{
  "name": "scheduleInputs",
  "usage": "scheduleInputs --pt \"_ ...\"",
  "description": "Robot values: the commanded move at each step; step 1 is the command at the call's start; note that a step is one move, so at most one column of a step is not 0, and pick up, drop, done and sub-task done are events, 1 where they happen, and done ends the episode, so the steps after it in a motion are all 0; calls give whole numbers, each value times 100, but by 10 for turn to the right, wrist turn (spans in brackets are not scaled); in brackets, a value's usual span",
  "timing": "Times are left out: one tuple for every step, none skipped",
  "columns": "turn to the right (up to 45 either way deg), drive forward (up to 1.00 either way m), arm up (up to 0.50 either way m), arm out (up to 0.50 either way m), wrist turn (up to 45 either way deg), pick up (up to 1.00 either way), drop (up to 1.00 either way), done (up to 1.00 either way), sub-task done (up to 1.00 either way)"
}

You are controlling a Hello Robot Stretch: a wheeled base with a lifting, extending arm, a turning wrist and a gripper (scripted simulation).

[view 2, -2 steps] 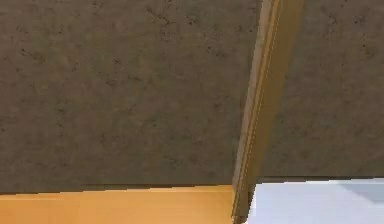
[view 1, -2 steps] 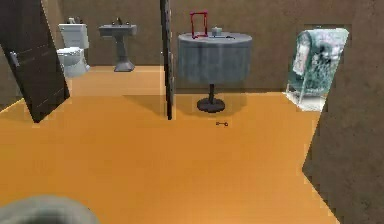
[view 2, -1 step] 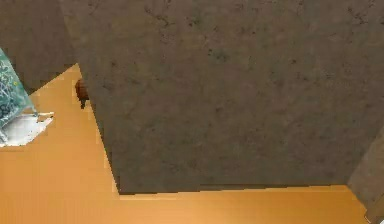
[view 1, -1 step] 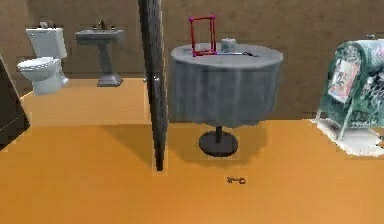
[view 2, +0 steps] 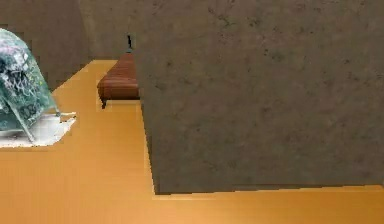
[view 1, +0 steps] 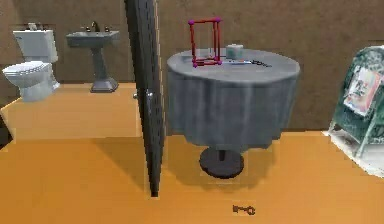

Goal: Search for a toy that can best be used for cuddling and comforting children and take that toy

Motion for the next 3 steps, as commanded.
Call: scheduleInputs --pt "-420 0 0 0 0 0 0 0 0" --pt "0 100 0 0 0 0 0 0 0" --pt "0 30 0 0 0 0 0 0 0"
